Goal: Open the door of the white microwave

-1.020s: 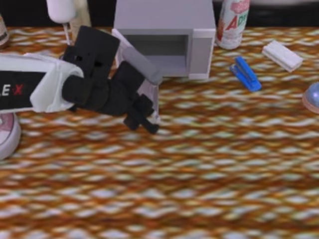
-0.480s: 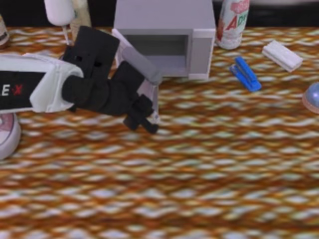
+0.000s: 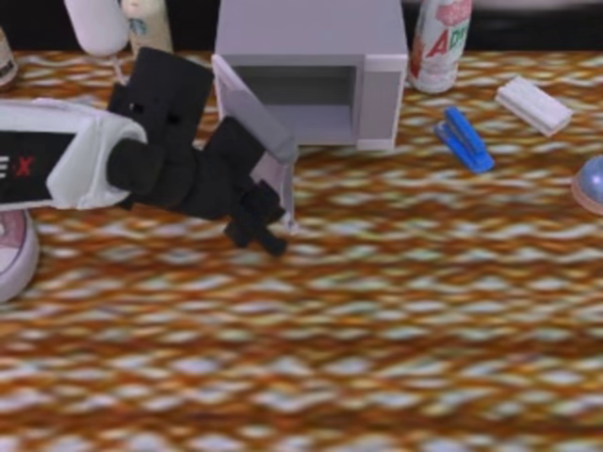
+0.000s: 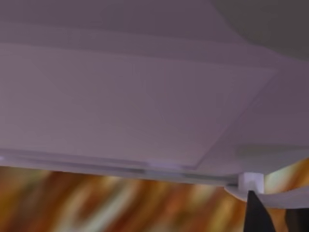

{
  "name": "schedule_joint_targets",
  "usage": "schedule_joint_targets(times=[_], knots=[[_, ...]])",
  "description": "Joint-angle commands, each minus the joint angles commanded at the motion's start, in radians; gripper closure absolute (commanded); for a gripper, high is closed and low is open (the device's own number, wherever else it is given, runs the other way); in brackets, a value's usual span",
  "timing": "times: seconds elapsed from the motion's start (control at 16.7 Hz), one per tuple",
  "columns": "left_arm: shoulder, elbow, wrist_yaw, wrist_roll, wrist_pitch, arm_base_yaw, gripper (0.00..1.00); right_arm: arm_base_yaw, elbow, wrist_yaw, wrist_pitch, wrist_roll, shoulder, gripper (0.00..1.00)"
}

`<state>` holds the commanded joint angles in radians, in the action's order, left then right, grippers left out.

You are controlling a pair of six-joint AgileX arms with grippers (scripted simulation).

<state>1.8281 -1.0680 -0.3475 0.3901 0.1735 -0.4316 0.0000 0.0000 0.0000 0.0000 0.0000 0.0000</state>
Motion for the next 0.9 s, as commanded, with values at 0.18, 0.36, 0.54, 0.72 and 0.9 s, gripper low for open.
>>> schedule_joint_targets(times=[0.18,0.36,0.54,0.72,0.9], knots=[[-0.001,0.001,-0.005,0.009,0.004,0.005,1.00,0.000,0.000,0.000,0.000,0.000,0.000,0.00],[-0.001,0.001,-0.005,0.009,0.004,0.005,1.00,0.000,0.000,0.000,0.000,0.000,0.000,0.00],[-0.001,0.001,-0.005,0.009,0.004,0.005,1.00,0.000,0.000,0.000,0.000,0.000,0.000,0.00],[-0.001,0.001,-0.005,0.009,0.004,0.005,1.00,0.000,0.000,0.000,0.000,0.000,0.000,0.00],[-0.001,0.001,-0.005,0.009,0.004,0.005,1.00,0.000,0.000,0.000,0.000,0.000,0.000,0.00]])
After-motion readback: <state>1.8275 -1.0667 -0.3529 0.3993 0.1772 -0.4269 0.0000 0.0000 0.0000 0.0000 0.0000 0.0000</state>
